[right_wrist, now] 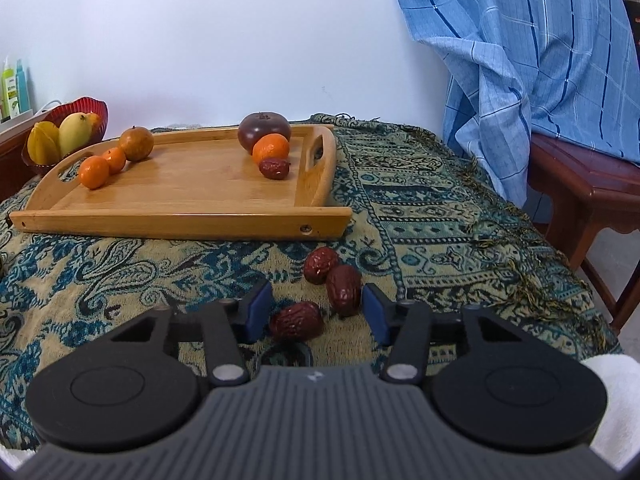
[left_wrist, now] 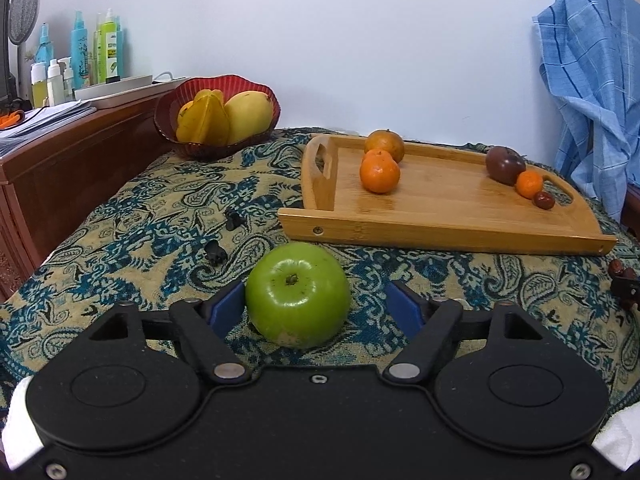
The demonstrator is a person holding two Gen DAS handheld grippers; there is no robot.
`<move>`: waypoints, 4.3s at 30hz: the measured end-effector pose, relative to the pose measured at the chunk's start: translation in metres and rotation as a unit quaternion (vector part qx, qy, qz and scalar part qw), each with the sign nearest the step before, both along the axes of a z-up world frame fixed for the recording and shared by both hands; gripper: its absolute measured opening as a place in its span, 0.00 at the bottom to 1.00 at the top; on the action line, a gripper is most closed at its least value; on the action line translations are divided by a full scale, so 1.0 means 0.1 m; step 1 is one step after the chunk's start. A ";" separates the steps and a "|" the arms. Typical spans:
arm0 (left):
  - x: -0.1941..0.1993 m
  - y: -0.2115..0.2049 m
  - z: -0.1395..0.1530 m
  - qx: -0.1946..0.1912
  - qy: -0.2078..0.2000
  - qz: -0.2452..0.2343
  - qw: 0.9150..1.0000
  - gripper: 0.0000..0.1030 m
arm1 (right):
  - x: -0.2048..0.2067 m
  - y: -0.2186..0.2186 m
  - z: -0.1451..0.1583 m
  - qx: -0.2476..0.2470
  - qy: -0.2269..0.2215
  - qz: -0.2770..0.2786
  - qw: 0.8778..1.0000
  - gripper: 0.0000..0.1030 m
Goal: Organize fruits
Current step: 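Grasp the green apple with the left tool while the right tool grasps a red jujube, then carry the apple with the left tool while the right tool carries the jujube over the tray, then open the left tool to set the apple down while the right tool releases the jujube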
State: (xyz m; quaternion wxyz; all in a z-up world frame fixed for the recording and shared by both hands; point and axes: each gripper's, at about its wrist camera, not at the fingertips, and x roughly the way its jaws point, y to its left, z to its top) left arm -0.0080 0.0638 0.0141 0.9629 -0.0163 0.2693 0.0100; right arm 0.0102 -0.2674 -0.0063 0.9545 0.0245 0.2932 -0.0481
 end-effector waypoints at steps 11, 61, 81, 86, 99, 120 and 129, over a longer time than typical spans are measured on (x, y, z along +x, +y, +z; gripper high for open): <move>0.07 0.04 -0.03 0.005 0.010 0.016 1.000 0.53 | -0.02 0.01 0.01 0.000 -0.010 0.003 1.000 0.29; 0.31 -0.65 0.34 0.005 -0.019 -0.067 0.998 0.53 | 0.25 0.38 0.29 0.019 -0.072 0.065 0.995 0.22; 1.08 -0.76 0.31 0.011 -0.003 -0.059 0.998 0.53 | 0.92 0.24 0.20 0.020 -0.047 0.028 0.998 0.22; 1.19 -0.71 0.24 0.012 0.009 -0.049 0.999 0.53 | 1.02 0.24 0.13 0.017 -0.036 0.023 0.999 0.22; 1.30 -0.68 0.14 0.016 0.014 -0.040 0.999 0.53 | 1.14 0.20 0.06 0.026 -0.024 0.014 0.999 0.23; 1.19 -0.72 0.23 0.034 0.000 -0.048 0.998 0.68 | 0.95 0.17 0.13 0.044 -0.028 0.027 0.998 0.56; 0.95 -0.75 0.35 0.019 0.012 -0.075 0.997 0.84 | 0.58 0.07 0.31 0.032 -0.041 0.044 0.998 0.72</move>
